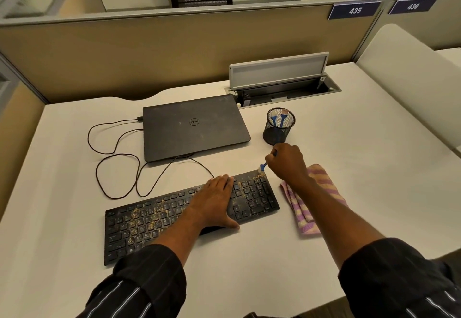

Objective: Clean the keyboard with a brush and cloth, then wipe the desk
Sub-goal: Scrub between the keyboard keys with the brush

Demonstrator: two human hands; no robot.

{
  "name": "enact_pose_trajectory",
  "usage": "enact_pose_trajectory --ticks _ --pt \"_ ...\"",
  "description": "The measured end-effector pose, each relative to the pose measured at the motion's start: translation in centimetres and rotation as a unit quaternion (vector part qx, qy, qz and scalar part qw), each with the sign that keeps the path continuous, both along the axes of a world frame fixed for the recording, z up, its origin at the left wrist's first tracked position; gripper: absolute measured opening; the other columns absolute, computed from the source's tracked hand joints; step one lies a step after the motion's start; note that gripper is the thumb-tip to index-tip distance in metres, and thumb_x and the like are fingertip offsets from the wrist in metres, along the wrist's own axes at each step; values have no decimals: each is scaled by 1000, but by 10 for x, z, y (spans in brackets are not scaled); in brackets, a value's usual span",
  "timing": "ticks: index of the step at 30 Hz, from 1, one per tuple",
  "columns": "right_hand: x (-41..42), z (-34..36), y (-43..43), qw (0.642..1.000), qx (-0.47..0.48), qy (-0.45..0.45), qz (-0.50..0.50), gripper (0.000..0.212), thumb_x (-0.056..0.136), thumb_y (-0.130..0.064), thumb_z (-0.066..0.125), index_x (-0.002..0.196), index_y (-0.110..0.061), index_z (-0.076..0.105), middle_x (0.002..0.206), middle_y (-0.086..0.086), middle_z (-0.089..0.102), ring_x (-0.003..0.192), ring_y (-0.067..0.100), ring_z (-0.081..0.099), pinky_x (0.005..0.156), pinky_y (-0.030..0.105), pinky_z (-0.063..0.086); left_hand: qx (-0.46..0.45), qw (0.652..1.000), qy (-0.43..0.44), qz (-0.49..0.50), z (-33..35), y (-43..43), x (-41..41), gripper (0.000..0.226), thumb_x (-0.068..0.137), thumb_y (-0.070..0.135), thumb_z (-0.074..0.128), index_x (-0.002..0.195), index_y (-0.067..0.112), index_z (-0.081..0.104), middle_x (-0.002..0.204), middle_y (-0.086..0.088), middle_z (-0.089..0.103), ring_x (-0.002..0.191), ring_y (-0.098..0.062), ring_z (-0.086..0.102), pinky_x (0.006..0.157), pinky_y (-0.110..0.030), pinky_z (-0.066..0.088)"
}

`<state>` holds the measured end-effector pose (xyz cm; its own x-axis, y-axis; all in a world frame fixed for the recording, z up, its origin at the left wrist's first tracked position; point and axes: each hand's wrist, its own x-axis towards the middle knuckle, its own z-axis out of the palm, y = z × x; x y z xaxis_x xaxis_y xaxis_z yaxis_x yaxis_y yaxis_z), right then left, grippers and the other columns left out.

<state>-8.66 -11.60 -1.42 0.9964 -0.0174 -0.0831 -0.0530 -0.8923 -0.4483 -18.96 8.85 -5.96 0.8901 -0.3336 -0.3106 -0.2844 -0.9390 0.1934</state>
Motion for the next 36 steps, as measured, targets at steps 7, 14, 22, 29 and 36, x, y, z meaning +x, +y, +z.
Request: enact_pose_trajectory --ticks 7,14,22,29,36 --pt "-1 -2 1 1000 4 20 -13 17 90 -18 60 86 -3 68 80 11 68 65 17 55 58 24 39 0 1000 3 0 1 -1 0 133 72 78 68 160 12 -7 169 -8 -5 155 -26 -1 119 -33 -4" --pt "2 4 -4 999 45 -20 0 17 92 -17 56 93 -5 68 84 12 70 71 21 62 64 28 49 5 1000 1 0 -1 -1 1 134 71 79 68 160 13 -7 168 -8 -4 155 -26 -1 121 -34 -2" --pt "-9 1 -16 988 -57 -5 141 24 99 -20 50 109 -8 68 103 13 71 84 25 63 69 26 40 0 1000 4 2 -4 -1 2 136 68 80 68 160 13 -6 168 -9 -3 155 -26 0 123 -36 1" --pt "-19 4 -15 985 -77 1 152 24 98 -24 52 105 -8 69 98 11 72 79 21 62 67 24 39 0 1000 2 1 -6 -1 2 135 69 79 69 160 13 -5 168 -9 -1 155 -26 1 124 -37 2" --pt "-26 6 -14 992 -85 27 91 25 95 -21 53 104 -6 70 99 13 72 82 24 62 71 31 48 3 1000 -2 -5 -7 -1 2 135 70 80 68 160 13 -6 168 -10 -1 155 -27 1 124 -37 1"
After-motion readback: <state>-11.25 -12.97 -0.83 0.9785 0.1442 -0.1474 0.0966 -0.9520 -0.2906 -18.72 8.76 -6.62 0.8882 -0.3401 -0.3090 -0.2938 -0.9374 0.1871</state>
